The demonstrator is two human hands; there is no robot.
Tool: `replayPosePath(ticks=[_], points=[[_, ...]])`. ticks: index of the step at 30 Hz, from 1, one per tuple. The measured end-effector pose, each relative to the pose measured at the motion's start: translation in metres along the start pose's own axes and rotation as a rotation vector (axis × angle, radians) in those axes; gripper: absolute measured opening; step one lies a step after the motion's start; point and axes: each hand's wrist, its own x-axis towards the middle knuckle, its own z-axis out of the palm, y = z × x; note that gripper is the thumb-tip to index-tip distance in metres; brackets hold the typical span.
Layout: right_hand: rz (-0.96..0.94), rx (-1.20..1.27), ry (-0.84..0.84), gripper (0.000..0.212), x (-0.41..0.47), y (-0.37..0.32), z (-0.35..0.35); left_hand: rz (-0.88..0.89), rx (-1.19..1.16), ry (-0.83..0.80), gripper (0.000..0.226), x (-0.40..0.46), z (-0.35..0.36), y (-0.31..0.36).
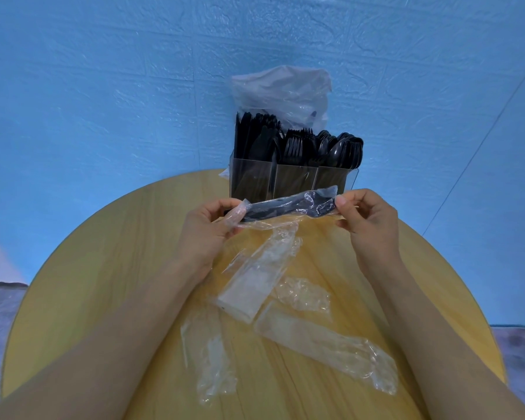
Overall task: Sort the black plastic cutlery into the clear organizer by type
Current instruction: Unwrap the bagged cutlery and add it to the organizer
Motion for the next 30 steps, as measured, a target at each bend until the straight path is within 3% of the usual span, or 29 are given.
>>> replayPosePath(ticks=[6, 13, 18, 24, 30], points=[[-0.001, 0.071, -0.062, 0.019, -0.0001, 0.0007, 0.0033, 0.013, 0.047, 0.023, 0.006, 0.0001, -0.0016, -0.0012], [0.029, 0.076, -0.057, 0.003, -0.0014, 0.0020, 0.0045, 0.033, 0.075, 0.003, 0.008, 0.0003, -0.0013, -0.0007], [-0.044, 0.010, 0.045, 0.018, -0.0006, 0.0026, 0.0043, 0.046, 0.093, -0.023, 0.008, -0.0007, 0.0000, -0.0019], [-0.018, 0.017, 0.094, 0.015, -0.0020, 0.0040, 0.0080, 0.048, 0.153, -0.012, 0.015, -0.0003, -0.0005, -0.0035], [-0.056, -0.032, 0.153, 0.025, -0.0027, 0.0021, 0.0070, 0.097, 0.220, -0.044, 0.016, -0.0024, 0.0016, -0.0019]])
